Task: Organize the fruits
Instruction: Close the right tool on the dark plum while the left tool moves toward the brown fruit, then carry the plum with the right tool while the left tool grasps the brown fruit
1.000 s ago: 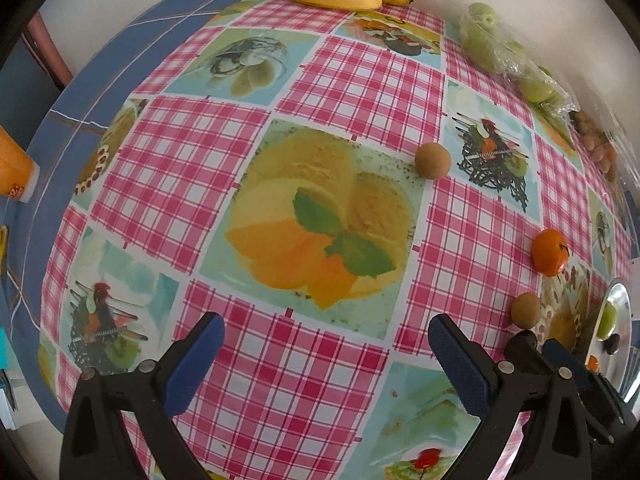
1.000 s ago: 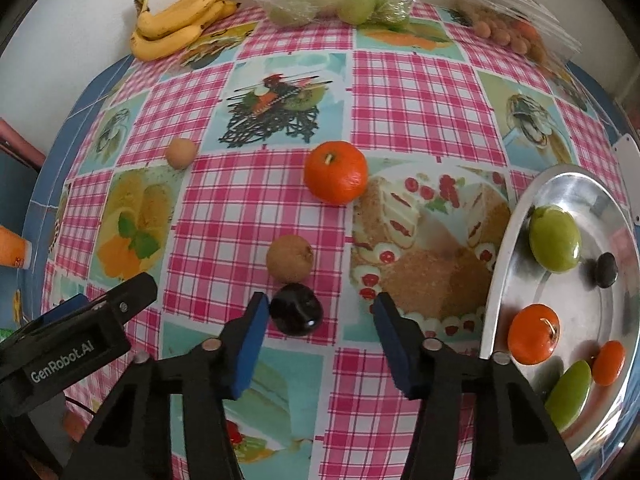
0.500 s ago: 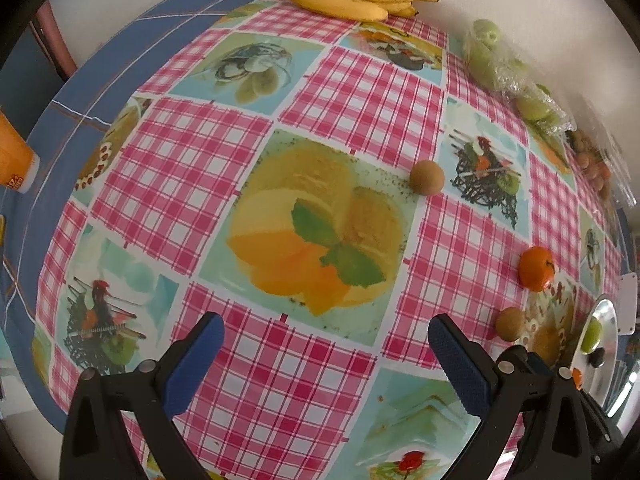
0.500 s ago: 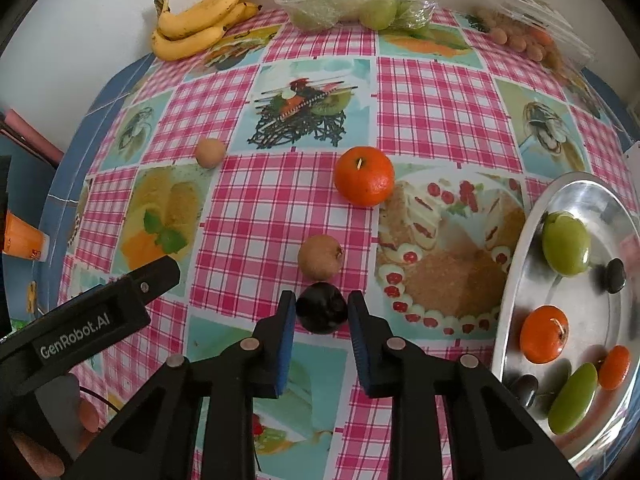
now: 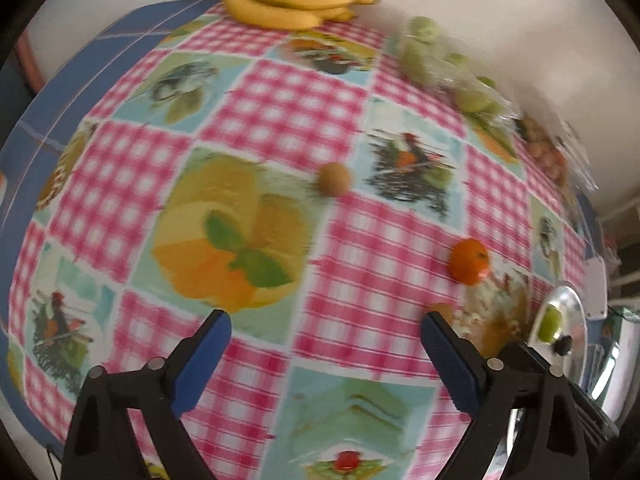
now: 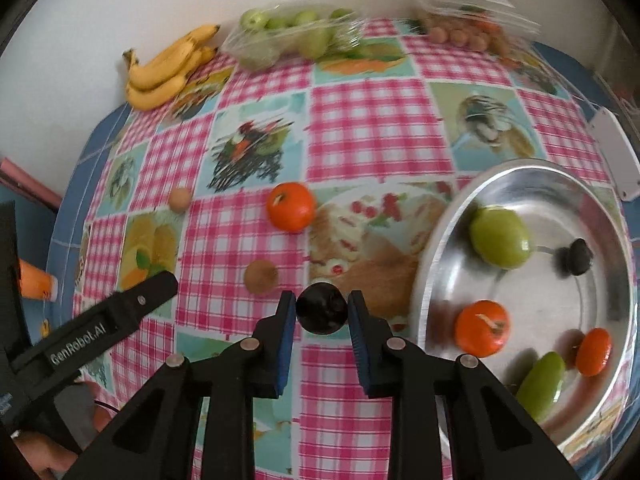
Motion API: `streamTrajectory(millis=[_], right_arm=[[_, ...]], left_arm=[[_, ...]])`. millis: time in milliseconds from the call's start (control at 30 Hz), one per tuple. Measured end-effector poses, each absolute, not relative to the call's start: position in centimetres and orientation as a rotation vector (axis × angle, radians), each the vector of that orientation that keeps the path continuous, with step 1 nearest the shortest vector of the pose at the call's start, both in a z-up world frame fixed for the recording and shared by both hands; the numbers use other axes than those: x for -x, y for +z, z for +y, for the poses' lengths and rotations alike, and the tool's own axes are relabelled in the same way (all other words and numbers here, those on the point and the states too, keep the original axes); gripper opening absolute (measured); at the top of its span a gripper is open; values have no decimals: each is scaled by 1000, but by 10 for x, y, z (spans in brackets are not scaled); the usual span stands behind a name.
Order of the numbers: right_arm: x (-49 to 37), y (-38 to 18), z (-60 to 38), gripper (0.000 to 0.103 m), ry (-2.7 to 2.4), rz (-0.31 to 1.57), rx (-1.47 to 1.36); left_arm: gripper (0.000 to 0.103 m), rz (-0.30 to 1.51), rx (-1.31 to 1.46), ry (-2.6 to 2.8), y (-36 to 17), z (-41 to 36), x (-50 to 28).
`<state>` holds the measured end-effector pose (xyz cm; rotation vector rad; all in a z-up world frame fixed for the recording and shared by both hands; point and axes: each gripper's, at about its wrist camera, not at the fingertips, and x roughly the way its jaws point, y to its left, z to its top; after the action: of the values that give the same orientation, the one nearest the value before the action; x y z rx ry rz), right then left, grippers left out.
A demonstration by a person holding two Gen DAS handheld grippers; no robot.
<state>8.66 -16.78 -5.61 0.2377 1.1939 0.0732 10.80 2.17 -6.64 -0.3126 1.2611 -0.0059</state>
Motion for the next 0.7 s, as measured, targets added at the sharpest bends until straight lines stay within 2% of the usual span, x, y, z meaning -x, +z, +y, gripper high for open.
streamTrajectory(millis=[200,267,333,400,433,500,567,700], right_arm=[[-83,-49,-192,28,43,1180,-282],[-82,-48,-198,28,37,1178,-288],[-80,-47,-202,28,33,1177,-288],[-79,-47,-206,28,29,1175,-290],[-78,-46,-207,28,28,1174,-291],[-77,-46,-210,28,25,1173,-296],[-76,-46,-213,28,23,1171,-300],[-76,-46,-214,28,20,1170,-307]], left_arm=[[89,1249,248,-74,-64,-14,-112],[82,1254,242,-95,-66,-23,-113],[81,1252,232,-109,-67,-28,-112],[75,1241,220,-131,-68,-36,-113],[68,1238,218,-139,-68,-39,-114],[66,1229,213,-147,-69,-44,-116],[53,1227,208,-156,-70,-48,-117],[47,1236,199,-162,-73,-51,-119]])
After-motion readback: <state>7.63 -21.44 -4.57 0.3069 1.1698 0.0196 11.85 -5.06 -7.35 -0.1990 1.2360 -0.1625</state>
